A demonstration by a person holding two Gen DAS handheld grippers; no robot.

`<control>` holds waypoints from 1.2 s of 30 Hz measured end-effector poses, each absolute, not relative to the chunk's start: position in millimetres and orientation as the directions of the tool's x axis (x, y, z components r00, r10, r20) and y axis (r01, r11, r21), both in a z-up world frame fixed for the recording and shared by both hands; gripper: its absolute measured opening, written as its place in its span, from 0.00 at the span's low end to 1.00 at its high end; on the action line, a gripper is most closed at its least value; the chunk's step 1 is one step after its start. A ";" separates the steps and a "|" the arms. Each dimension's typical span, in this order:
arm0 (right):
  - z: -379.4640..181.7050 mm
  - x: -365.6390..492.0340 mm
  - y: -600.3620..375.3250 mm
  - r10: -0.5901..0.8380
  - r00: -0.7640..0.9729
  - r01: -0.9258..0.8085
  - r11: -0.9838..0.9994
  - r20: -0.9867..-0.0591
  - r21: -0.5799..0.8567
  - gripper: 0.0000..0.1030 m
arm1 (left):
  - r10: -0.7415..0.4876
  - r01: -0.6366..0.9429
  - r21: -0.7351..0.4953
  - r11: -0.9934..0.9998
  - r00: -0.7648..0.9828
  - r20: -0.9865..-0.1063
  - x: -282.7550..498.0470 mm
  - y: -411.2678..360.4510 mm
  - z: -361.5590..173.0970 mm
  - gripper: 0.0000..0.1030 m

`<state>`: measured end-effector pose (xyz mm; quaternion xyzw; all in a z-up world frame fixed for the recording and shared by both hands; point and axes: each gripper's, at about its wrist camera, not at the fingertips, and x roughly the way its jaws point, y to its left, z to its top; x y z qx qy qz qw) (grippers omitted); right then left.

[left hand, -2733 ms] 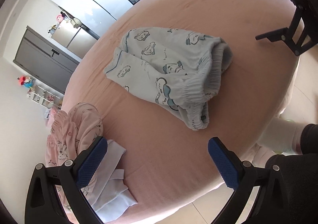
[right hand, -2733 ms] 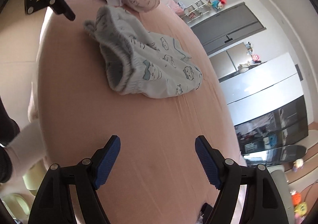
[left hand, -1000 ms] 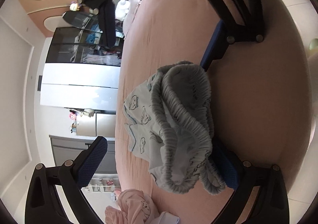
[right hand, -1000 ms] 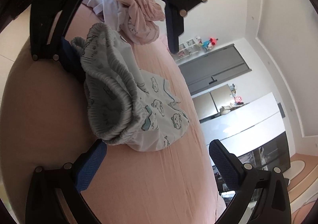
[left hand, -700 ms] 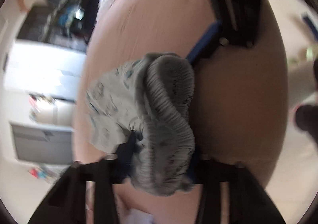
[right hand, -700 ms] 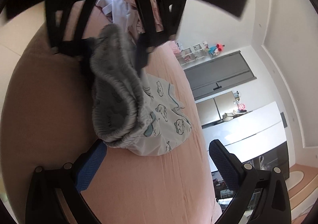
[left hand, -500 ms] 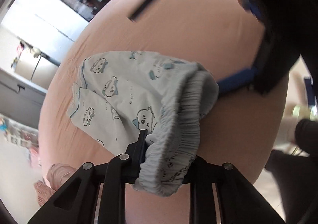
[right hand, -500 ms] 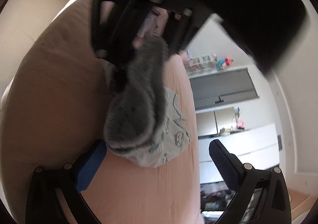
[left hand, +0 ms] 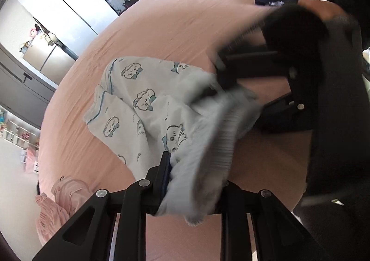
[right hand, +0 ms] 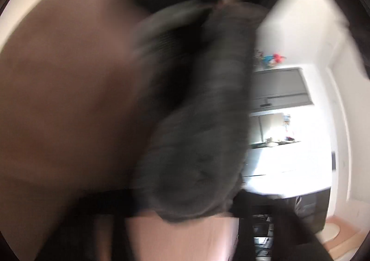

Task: Fold clothes
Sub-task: 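Fold the lifted cuffs toward the waistband while the right gripper takes the cuffs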

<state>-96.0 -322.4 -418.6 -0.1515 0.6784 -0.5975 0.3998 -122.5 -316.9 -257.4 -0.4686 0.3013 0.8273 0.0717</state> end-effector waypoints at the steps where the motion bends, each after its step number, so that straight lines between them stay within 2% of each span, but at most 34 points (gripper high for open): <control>1: -428.8 -93.9 -321.2 -0.678 -0.639 0.253 0.261 -0.363 -0.932 0.11 | -0.182 -0.403 0.447 -0.799 -0.547 -0.817 -118.9 -314.5 -259.8 0.28; 2: -425.6 -96.2 -322.4 -0.669 -0.639 0.279 0.258 -0.380 -0.925 0.11 | -0.204 -0.408 0.483 -0.775 -0.562 -0.802 -113.6 -311.3 -262.1 0.33; 3: -422.4 -98.8 -323.8 -0.657 -0.640 0.309 0.256 -0.399 -0.916 0.11 | -0.227 -0.414 0.530 -0.740 -0.588 -0.776 -106.3 -307.4 -264.4 0.50; 4: -419.3 -104.0 -327.1 -0.632 -0.636 0.371 0.252 -0.442 -0.894 0.11 | -0.247 -0.419 0.571 -0.707 -0.609 -0.753 -99.4 -303.9 -266.5 0.75; 5: -418.4 -106.5 -327.1 -0.636 -0.624 0.389 0.250 -0.454 -0.887 0.11 | -0.263 -0.425 0.605 -0.673 -0.627 -0.733 -92.4 -300.5 -268.1 0.85; 6: -418.8 -107.2 -326.5 -0.643 -0.618 0.389 0.249 -0.452 -0.887 0.11 | -0.277 -0.432 0.638 -0.638 -0.644 -0.713 -85.1 -297.2 -269.5 0.88; 11: -417.4 -114.2 -326.2 -0.657 -0.598 0.427 0.225 -0.460 -0.876 0.11 | -0.319 -0.489 0.732 -0.475 -0.679 -0.661 -56.0 -288.5 -285.5 0.88; 14: -414.4 -120.5 -326.5 -0.665 -0.569 0.465 0.225 -0.484 -0.856 0.11 | -0.348 -0.490 0.803 -0.339 -0.728 -0.591 -46.1 -281.6 -301.7 0.88; 18: -407.2 -136.0 -328.4 -0.661 -0.525 0.586 0.177 -0.537 -0.791 0.11 | -0.329 -0.476 0.829 -0.295 -0.764 -0.555 -48.3 -265.7 -306.3 0.88; 20: -404.8 -142.1 -330.3 -0.657 -0.507 0.629 0.162 -0.559 -0.760 0.11 | -0.328 -0.480 0.839 -0.255 -0.774 -0.542 -50.7 -260.5 -310.1 0.92; 22: -404.9 -145.1 -330.4 -0.661 -0.498 0.640 0.157 -0.562 -0.752 0.11 | -0.331 -0.478 0.843 -0.249 -0.776 -0.537 -53.5 -257.3 -309.3 1.00; 29: -402.2 -159.4 -330.6 -0.678 -0.456 0.708 0.115 -0.576 -0.696 0.11 | -0.334 -0.508 0.798 -0.326 -0.728 -0.599 -63.1 -249.8 -302.8 1.00; 33: -406.4 -159.4 -331.5 -0.683 -0.468 0.691 0.112 -0.560 -0.714 0.11 | -0.311 -0.487 0.842 -0.232 -0.783 -0.538 -53.5 -234.7 -306.2 1.00; 36: -410.3 -158.9 -331.8 -0.688 -0.478 0.678 0.106 -0.546 -0.728 0.11 | -0.292 -0.503 0.839 -0.207 -0.787 -0.543 -51.1 -227.9 -305.5 1.00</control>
